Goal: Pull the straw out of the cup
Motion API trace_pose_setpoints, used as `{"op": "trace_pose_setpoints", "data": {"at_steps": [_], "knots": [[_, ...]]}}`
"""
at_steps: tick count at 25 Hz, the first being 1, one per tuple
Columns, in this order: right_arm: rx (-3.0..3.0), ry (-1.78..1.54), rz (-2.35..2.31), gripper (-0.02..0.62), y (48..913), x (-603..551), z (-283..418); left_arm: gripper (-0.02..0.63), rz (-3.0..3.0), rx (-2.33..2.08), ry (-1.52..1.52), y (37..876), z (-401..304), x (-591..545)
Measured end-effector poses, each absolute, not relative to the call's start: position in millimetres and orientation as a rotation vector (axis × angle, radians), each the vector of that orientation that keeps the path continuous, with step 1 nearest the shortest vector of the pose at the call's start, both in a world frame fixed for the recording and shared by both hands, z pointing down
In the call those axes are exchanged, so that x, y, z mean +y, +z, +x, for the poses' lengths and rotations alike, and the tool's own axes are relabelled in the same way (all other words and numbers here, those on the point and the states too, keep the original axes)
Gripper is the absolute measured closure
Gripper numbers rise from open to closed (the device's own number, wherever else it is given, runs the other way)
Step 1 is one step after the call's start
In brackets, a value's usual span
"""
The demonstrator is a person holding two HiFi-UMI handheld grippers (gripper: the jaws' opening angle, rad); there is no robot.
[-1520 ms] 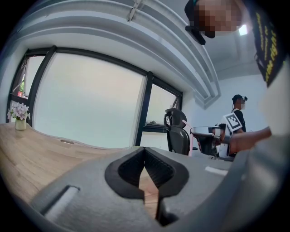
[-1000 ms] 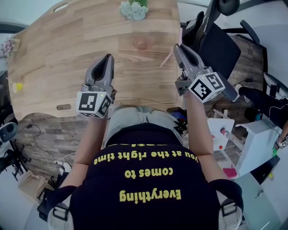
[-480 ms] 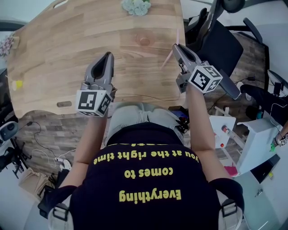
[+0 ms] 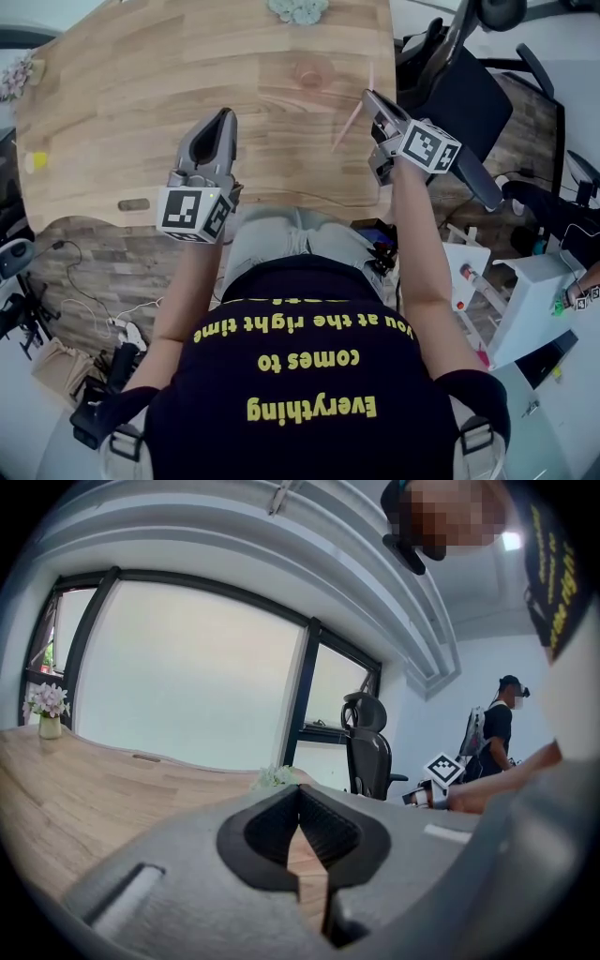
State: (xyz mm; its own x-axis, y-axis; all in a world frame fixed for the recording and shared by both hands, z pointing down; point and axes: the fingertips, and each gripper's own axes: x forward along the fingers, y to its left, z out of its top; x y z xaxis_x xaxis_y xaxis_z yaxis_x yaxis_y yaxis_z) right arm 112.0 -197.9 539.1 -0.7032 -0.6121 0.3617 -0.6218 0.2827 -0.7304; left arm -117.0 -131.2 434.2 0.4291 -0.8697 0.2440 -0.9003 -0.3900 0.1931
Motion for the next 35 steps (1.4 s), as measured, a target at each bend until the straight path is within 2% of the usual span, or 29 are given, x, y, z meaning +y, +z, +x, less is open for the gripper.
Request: {"op": "trace_pose_setpoints", "data": {"at_steps": [15, 35], "knots": [[-2.356, 1.594, 1.175, 0.560, 574, -200, 112, 0.606, 2.371, -1.531, 0.143, 441, -115, -138], [-2.198, 1.614, 1.179, 0.552, 619, -210, 112, 0.606, 2.345, -1.553, 0.157, 443, -119, -134]]}}
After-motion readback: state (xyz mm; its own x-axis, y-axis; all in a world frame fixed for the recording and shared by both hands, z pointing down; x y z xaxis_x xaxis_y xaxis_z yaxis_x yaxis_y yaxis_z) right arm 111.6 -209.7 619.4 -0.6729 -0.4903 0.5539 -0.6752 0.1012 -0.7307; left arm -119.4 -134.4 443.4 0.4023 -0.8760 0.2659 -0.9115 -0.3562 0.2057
